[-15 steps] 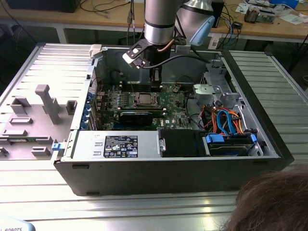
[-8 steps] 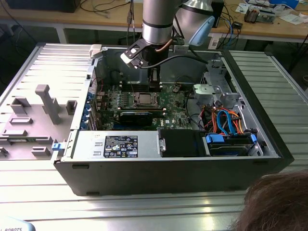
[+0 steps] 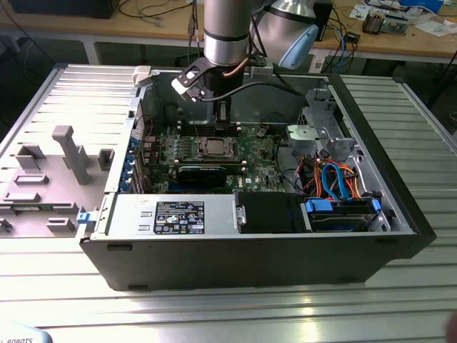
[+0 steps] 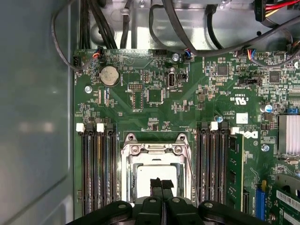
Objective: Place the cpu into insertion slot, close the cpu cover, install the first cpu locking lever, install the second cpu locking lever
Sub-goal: 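Close the cpu cover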
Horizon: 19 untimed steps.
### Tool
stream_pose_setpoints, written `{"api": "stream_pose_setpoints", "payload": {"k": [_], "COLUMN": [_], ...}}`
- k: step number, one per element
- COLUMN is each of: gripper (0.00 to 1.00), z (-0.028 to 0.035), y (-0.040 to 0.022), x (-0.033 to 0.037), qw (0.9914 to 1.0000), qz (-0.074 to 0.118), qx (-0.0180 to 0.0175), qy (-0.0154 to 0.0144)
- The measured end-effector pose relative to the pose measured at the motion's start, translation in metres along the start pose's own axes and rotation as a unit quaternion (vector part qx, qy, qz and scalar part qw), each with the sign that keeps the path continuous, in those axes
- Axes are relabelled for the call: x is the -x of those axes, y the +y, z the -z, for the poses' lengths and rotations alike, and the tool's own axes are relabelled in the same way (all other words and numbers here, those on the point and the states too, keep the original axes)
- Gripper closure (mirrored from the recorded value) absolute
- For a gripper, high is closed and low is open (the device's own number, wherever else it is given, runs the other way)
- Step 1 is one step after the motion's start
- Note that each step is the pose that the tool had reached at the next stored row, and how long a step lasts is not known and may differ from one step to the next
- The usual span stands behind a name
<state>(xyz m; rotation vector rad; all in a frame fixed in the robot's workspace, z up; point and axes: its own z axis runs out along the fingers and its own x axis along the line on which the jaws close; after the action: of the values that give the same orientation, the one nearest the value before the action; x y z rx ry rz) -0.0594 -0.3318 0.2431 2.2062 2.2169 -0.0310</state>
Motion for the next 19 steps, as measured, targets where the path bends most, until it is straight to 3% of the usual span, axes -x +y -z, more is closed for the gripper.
{"api": "stream_pose_setpoints", "payload": {"k": [10,19], "gripper": [0.89,0.89], "z": [-0.0044,-0.0081], "y": [-0.0087,-0.0123], "x": [0.0,0.0], "qw": [1.0,1.0], "qz": [0.0,0.0], "qx": [0.0,0.0], "qy": [0.0,0.0]}}
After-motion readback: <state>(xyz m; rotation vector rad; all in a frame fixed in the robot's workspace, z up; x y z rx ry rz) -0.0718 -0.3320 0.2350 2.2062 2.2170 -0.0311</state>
